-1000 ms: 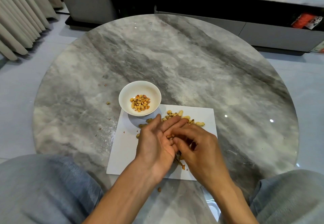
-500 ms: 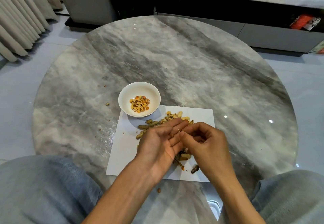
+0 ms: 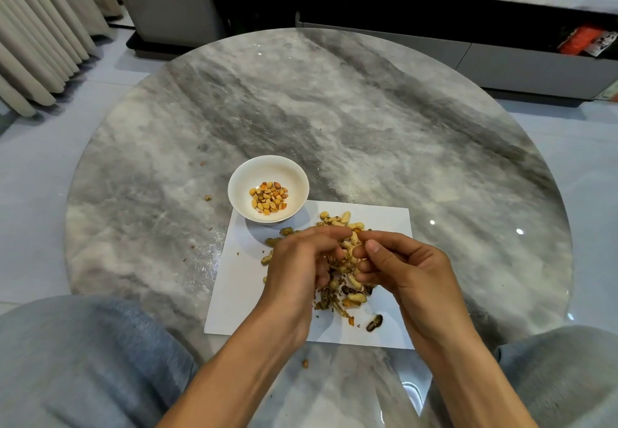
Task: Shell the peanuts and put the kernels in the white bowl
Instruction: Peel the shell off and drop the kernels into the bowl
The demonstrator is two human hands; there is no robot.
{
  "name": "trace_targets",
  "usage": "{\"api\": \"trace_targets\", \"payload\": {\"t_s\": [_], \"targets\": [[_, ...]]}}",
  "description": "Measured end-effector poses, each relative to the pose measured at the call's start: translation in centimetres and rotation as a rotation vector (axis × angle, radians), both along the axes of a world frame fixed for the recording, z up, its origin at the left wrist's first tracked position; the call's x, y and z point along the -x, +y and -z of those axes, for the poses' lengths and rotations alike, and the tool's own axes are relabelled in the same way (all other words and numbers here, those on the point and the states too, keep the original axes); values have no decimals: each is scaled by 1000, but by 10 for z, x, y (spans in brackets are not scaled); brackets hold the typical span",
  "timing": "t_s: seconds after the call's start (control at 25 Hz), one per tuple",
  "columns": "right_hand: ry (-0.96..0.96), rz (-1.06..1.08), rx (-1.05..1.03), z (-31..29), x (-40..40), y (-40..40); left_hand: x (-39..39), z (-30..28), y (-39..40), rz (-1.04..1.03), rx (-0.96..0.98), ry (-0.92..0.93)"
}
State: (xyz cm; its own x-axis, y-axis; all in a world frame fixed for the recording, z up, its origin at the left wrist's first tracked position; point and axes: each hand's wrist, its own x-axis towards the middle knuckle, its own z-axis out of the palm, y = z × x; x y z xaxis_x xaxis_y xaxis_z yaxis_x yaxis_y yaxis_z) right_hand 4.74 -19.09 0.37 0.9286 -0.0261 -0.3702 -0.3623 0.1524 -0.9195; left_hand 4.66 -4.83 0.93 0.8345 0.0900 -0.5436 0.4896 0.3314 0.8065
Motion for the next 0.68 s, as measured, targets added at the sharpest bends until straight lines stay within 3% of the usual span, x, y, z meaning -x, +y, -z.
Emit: {"api": "trace_targets", "payload": {"t_s": [0.16,0.32,0.44,0.68], "targets": [[-16,-5,-2,-4,0,-2,3,-1,2,231,-468,-346],[-28,-48,21,-7,-2,-6,2,3,5,292,-603,-480],[-46,-74,36,-10,-3,-7,1,1,8,276,-577,-411],[-67,-62,24,-11,-1,-7,1,0,5,192,-263,-194]]}}
